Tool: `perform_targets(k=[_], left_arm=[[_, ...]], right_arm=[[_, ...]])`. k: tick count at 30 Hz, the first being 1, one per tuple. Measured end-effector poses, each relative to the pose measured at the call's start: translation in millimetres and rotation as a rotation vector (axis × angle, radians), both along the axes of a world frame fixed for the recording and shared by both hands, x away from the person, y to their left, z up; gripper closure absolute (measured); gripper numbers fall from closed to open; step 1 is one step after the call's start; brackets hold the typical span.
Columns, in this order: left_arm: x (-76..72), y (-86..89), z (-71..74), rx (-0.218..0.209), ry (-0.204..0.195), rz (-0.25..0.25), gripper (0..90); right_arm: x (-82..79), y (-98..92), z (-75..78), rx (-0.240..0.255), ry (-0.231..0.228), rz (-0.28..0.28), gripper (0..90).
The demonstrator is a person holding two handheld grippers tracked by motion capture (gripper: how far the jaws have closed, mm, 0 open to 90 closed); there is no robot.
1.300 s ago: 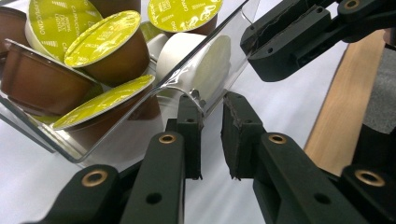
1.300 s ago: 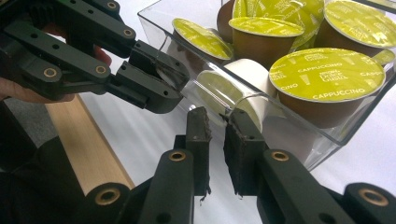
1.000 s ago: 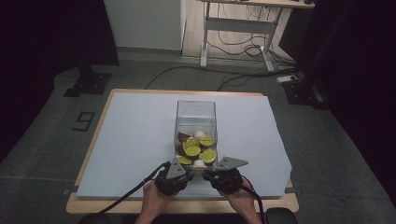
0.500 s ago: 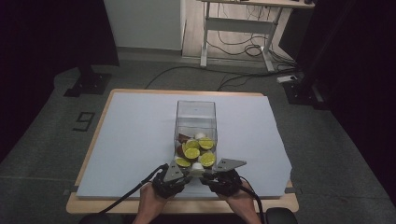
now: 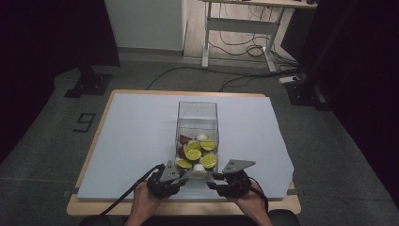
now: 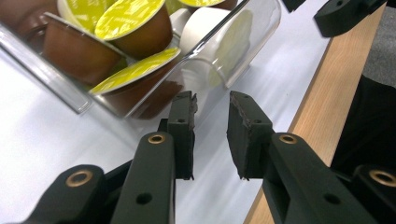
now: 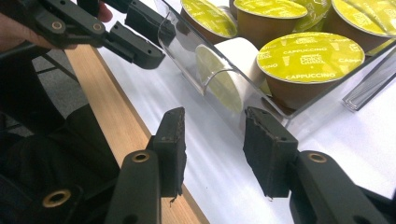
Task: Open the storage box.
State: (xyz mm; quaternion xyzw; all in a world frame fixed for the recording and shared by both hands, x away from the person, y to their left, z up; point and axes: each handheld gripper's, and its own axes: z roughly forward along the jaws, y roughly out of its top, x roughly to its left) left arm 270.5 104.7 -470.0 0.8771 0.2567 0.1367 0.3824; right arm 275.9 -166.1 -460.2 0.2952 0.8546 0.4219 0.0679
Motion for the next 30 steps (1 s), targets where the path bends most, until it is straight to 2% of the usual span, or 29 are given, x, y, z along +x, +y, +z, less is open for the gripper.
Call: perform_targets(k=[5, 8, 15, 18, 21, 30], left_arm=[[-0.2, 7.5, -0.3, -0.011, 0.011, 0.003, 68.4], [-1.9, 10.8, -0.7, 0.012, 0.004, 0.008, 66.2], [-3.6, 21.0, 5.2, 0.017, -0.004, 0.019, 62.7], [-3.8, 27.6, 7.9, 0.033, -0.047, 0.068, 55.5], [1.2, 33.6, 10.7, 0.008, -0.041, 0.080, 54.7], [19.0, 53.0, 15.4, -0.021, -0.033, 0.124, 45.7]], right_arm=[[0.2, -4.2, 1.5, 0.005, 0.004, 0.009, 55.3], [0.0, -8.0, 2.5, 0.006, 0.008, 0.012, 54.2], [0.5, -21.7, 6.6, 0.041, 0.014, -0.010, 53.6], [4.8, -28.0, 6.3, 0.048, 0.016, -0.029, 53.5], [7.2, -29.4, 5.9, 0.049, 0.013, -0.036, 53.5], [28.0, -36.8, 5.7, 0.047, -0.013, -0.042, 47.2]])
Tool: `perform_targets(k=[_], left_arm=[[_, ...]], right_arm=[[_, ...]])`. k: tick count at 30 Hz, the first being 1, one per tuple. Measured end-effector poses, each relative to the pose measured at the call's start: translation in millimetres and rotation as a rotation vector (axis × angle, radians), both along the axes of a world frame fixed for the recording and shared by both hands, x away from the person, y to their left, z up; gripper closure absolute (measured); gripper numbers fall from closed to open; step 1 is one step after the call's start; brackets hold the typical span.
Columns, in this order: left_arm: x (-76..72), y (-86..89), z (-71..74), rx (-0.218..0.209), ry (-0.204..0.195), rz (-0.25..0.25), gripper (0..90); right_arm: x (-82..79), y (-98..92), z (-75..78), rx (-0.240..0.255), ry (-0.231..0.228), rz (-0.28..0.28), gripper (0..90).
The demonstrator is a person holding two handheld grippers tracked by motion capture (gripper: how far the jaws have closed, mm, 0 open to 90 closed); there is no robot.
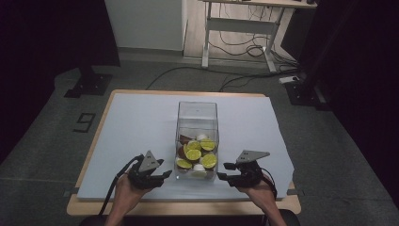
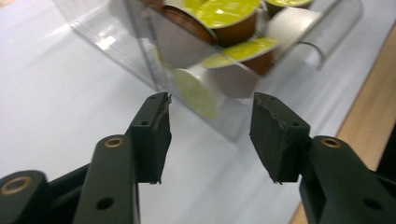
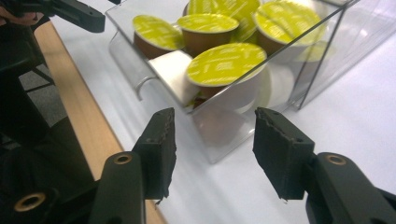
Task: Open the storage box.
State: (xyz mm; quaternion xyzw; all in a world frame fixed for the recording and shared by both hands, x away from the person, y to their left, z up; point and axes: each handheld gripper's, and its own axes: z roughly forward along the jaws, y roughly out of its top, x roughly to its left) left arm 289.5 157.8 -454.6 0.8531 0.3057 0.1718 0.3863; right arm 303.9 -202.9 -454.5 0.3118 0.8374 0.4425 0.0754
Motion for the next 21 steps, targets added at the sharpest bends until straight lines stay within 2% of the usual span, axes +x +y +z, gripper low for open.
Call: perform_targets(k=[6, 10, 12, 17, 21], left_arm=[[13.2, 15.9, -1.4, -0.012, 0.000, 0.034, 37.3], [20.1, 27.5, -5.5, -0.030, 0.001, 0.056, 33.4], [22.8, 31.8, -8.8, -0.044, 0.011, 0.069, 31.4], [28.0, 40.7, -20.7, -0.043, 0.030, 0.090, 27.0], [30.7, 43.4, -28.4, -0.024, 0.038, 0.102, 22.2]], right_arm=[[14.9, -9.5, 3.1, -0.014, -0.021, -0.025, 40.9], [20.5, -17.8, 1.6, -0.085, -0.054, -0.061, 35.9], [22.5, -24.4, -0.6, -0.082, -0.046, -0.083, 33.3], [24.0, -37.8, -9.3, -0.063, -0.037, -0.142, 29.2], [24.0, -44.3, -19.7, -0.070, -0.031, -0.178, 25.2]])
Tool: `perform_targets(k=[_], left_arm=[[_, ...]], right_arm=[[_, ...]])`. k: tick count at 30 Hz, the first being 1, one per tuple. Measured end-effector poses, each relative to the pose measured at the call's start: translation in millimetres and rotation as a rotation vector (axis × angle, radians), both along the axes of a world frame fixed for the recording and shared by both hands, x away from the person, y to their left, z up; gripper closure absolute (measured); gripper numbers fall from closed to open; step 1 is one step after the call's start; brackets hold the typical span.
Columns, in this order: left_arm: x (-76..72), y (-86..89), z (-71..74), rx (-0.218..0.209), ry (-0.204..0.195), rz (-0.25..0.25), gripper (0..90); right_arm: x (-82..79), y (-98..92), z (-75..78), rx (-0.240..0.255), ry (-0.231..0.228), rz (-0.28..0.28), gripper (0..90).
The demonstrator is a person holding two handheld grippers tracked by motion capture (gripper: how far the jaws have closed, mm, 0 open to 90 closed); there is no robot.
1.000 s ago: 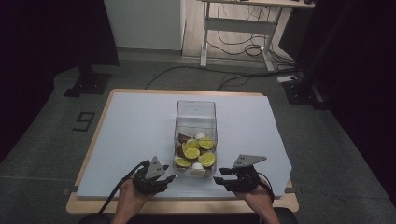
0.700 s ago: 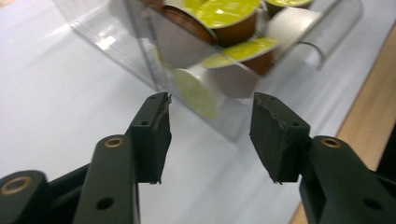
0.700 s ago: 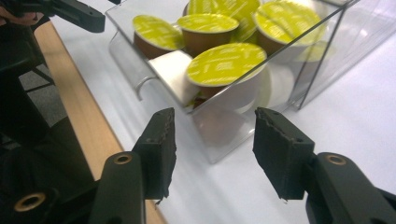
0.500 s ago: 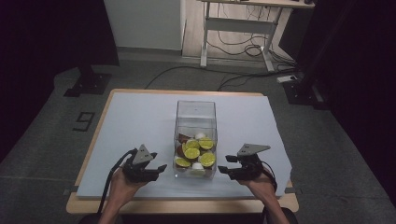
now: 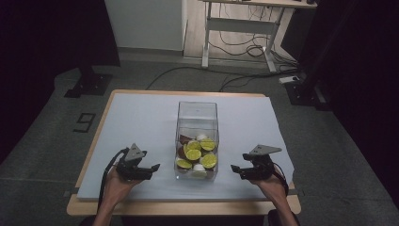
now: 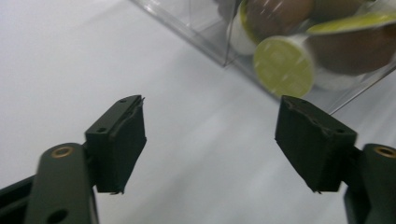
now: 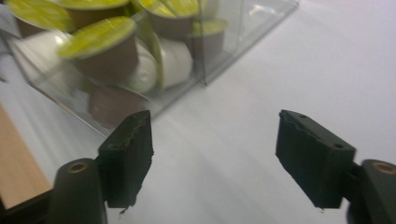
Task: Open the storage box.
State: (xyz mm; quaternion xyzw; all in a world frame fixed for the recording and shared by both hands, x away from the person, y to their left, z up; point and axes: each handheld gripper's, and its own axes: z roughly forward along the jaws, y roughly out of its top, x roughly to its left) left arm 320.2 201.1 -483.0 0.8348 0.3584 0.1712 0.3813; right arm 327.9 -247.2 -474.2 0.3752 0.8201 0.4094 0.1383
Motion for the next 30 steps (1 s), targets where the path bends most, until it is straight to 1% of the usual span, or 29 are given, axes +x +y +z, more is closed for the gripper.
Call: perform_targets(k=[4, 5, 6, 7, 8, 10, 11, 14, 17, 18, 19, 20, 21, 22, 23, 24, 27, 29, 30], left_arm=[[1.6, 2.6, -4.3, -0.001, 0.007, 0.007, 18.5], [1.9, 3.4, -6.5, -0.004, 0.010, 0.014, 17.6], [2.5, 4.9, -8.8, 0.001, 0.020, 0.016, 15.9], [3.2, 4.9, -10.3, 0.011, 0.030, 0.018, 15.9], [3.2, 3.3, -12.2, 0.041, 0.029, 0.018, 14.2], [3.3, 2.1, -12.6, 0.042, 0.029, 0.014, 13.8], [3.9, 1.2, -13.6, 0.039, 0.036, 0.012, 13.3], [6.7, -2.4, -19.9, 0.073, 0.060, 0.008, 7.4], [9.1, -5.4, -26.3, 0.093, 0.085, 0.004, 2.8], [10.0, -7.0, -29.6, 0.109, 0.093, 0.003, 2.1], [11.1, -9.7, -34.7, 0.138, 0.107, -0.001, 0.3], [11.1, -9.7, -34.7, 0.138, 0.107, -0.001, 0.0], [11.7, -12.0, -39.1, 0.161, 0.121, -0.005, 0.0], [12.3, -10.8, -40.3, 0.138, 0.126, -0.003, 0.0], [13.5, -9.4, -41.5, 0.125, 0.141, -0.003, 0.0], [13.7, -8.4, -42.4, 0.113, 0.142, -0.003, 0.0], [12.9, -7.6, -43.3, 0.107, 0.137, -0.001, 0.0], [12.4, -7.4, -43.8, 0.102, 0.133, 0.000, 0.0], [12.3, -7.4, -44.0, 0.101, 0.131, 0.001, 0.0]], right_arm=[[-0.5, -4.7, -12.4, -0.002, 0.017, -0.031, 20.6], [-0.4, -5.4, -15.6, -0.010, 0.022, -0.039, 19.2], [0.0, -6.1, -21.9, -0.031, 0.039, -0.045, 16.3], [0.0, -6.1, -21.9, -0.031, 0.039, -0.045, 16.3], [0.3, -6.3, -27.7, -0.054, 0.051, -0.051, 14.2], [0.1, -6.4, -29.5, -0.059, 0.054, -0.053, 14.0], [0.0, -6.7, -32.3, -0.069, 0.058, -0.063, 13.6], [-0.4, -9.0, -38.2, -0.084, 0.066, -0.074, 13.4], [-0.1, -11.9, -43.3, -0.078, 0.080, -0.085, 12.3], [0.1, -12.6, -44.4, -0.078, 0.082, -0.087, 11.9], [0.3, -13.8, -47.4, -0.078, 0.095, -0.091, 11.8], [0.3, -13.8, -47.4, -0.078, 0.095, -0.091, 11.8], [0.4, -14.2, -48.4, -0.081, 0.099, -0.090, 11.6], [0.5, -14.6, -51.3, -0.089, 0.110, -0.094, 10.3], [0.5, -14.6, -51.3, -0.089, 0.110, -0.094, 10.3], [0.2, -14.7, -52.2, -0.087, 0.106, -0.092, 9.9], [-0.4, -14.2, -53.1, -0.090, 0.100, -0.089, 8.4], [-2.1, -11.5, -55.2, -0.112, 0.083, -0.072, 4.6], [-3.3, -9.4, -56.3, -0.134, 0.072, -0.060, 2.7]])
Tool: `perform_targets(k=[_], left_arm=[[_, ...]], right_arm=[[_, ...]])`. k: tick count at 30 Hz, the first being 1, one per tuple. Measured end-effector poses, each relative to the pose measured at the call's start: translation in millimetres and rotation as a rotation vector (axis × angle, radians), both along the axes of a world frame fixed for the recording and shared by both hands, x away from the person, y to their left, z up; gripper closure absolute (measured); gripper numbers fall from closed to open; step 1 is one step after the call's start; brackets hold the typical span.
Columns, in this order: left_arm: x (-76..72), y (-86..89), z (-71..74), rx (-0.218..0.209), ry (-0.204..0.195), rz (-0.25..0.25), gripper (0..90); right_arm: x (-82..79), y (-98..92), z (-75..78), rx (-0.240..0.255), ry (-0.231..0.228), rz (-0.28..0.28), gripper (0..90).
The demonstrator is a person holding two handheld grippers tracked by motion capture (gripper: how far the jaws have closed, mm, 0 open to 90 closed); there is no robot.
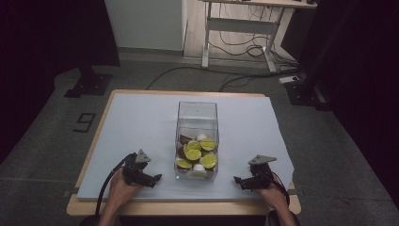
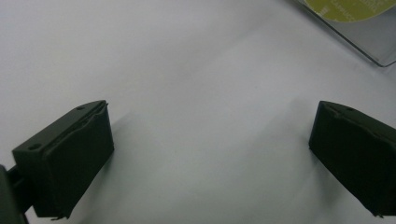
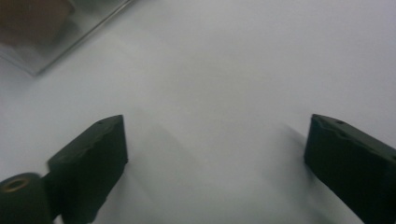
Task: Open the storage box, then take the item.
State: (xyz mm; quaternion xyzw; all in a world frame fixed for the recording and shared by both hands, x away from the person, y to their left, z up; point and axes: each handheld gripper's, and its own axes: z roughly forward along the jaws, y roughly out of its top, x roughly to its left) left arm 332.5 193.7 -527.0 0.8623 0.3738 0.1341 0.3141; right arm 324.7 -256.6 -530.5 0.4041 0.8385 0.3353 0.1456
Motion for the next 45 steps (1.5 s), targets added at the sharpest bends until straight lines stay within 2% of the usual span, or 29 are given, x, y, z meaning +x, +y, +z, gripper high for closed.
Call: perform_targets(k=[1, 20, 29, 32, 39, 45], left_arm=[[-0.2, 0.2, -0.2, -0.001, -0.002, 0.000, 0.0], [-0.4, 0.9, -1.1, -0.008, -0.010, -0.006, 0.0], [-0.4, 1.0, -1.2, -0.010, -0.011, -0.007, 0.0], [-0.8, 1.4, -1.5, -0.014, -0.014, -0.005, 0.0], [-0.6, 1.7, -1.5, -0.014, -0.013, -0.007, 0.0], [-0.5, 1.9, -1.4, -0.015, -0.012, -0.007, 0.0]], right_arm=[[-1.0, 1.9, -1.0, -0.027, -0.015, 0.014, 2.0], [-0.6, -0.1, 4.2, -0.018, 0.000, 0.001, 4.3], [-2.3, 5.2, 15.8, 0.011, -0.018, 0.022, 5.5], [-1.2, 8.7, 20.9, 0.007, -0.029, 0.038, 5.6], [4.3, 17.9, 31.6, 0.015, -0.046, 0.072, 5.6], [9.7, 24.8, 46.5, 0.040, -0.060, 0.095, 6.0]])
